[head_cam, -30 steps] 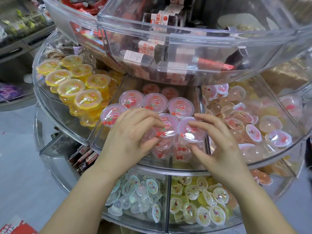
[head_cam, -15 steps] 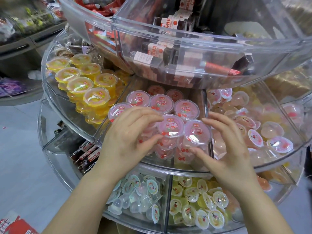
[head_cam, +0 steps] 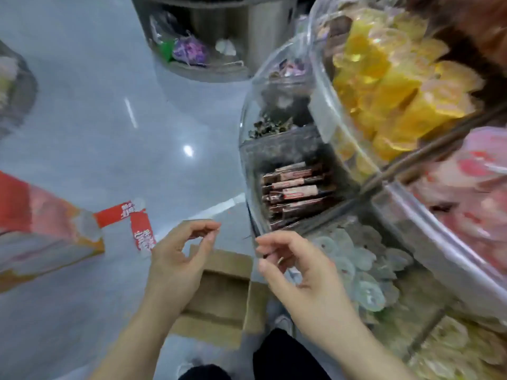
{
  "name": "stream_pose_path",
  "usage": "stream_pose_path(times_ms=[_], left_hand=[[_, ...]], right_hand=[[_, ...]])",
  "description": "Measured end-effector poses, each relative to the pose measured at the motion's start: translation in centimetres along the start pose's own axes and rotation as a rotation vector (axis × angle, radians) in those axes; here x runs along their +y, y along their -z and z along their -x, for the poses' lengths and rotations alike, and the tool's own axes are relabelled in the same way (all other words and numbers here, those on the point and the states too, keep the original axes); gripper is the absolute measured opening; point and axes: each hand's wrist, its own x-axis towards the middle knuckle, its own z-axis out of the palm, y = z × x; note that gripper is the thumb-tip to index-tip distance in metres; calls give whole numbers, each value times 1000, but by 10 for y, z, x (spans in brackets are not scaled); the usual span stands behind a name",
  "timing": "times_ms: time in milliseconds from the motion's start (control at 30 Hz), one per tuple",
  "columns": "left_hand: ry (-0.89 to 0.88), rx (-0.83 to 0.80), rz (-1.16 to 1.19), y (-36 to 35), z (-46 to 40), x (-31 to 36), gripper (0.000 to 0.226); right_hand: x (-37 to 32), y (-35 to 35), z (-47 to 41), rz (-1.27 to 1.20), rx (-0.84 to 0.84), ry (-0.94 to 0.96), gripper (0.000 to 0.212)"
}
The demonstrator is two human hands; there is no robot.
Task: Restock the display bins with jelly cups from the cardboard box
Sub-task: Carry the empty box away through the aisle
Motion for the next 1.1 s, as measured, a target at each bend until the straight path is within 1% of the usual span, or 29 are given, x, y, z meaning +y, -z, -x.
stream_pose_path(times_ms=[67, 133, 200, 267, 333, 400, 433, 500, 567, 633, 667, 733, 800, 867, 933, 1000, 1100], left_hand=[[192, 89, -2, 28, 14, -70, 35], [367, 140, -5, 51, 30, -145, 35], [477, 155, -38, 65, 45, -218, 34], [579, 130, -79, 69, 61, -289, 35], [665, 79, -129, 62, 74, -355, 30], [741, 13, -176, 48, 83, -419, 21], [743, -24, -211, 39, 84, -448, 22], [733, -88, -253, 19, 83, -496, 29], [712, -155, -242, 0, 82, -529, 38], [681, -217, -269, -14, 82, -554, 48], [688, -225, -278, -19, 82, -563, 51], [723, -189, -290, -22, 85, -575, 54], [776, -100, -300, -16, 88, -579, 55], [810, -26, -264, -3, 89, -572, 59], [819, 25, -187, 17, 90, -553, 57], [846, 111, -115, 45, 91, -521, 52], [870, 258, -40, 94, 86, -456, 40]], right_hand=[[48, -49, -10, 15, -130, -153, 28], [108, -93, -15, 105, -229, -286, 29], [176, -131, -17, 210, -290, -409, 24], [253, -162, -13, 316, -318, -560, 29], [325, -182, -6, 387, -287, -770, 42], [390, -199, 2, 327, -170, -1014, 56], [418, -207, 4, 275, -103, -1110, 62], [466, -222, 10, 225, 14, -1218, 70], [501, -232, 15, 226, 96, -1210, 74], [525, -240, 17, 282, 95, -1178, 75], [533, -243, 17, 308, 80, -1161, 72], [542, -248, 15, 331, 45, -1102, 55], [539, -254, 10, 363, 2, -1064, 47], [524, -257, 3, 378, -7, -1022, 43], [497, -258, -2, 377, 21, -954, 39], [455, -257, -8, 378, 56, -873, 36], [371, -256, -23, 275, 101, -742, 36]])
